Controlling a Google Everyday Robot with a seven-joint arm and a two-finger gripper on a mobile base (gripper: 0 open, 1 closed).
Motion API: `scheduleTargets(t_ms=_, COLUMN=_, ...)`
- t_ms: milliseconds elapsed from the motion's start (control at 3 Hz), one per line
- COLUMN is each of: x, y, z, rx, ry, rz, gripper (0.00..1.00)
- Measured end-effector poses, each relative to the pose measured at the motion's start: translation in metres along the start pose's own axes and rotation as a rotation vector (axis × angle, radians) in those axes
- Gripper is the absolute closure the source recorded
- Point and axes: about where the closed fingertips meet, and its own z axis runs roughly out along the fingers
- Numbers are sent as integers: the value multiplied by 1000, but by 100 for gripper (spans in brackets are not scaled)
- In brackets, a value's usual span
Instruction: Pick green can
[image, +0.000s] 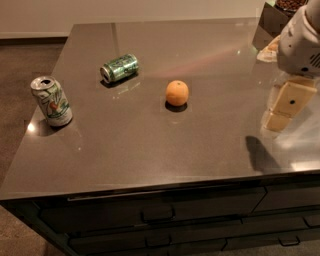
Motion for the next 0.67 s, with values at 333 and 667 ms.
scheduleTargets(t_ms=333, x=-16, y=-27, z=7, rx=-3, ry=-18, rz=-45, gripper=0)
scheduleTargets(t_ms=667, x=-49, y=-70, z=23, rx=-10, ry=-31, rz=-132, gripper=0)
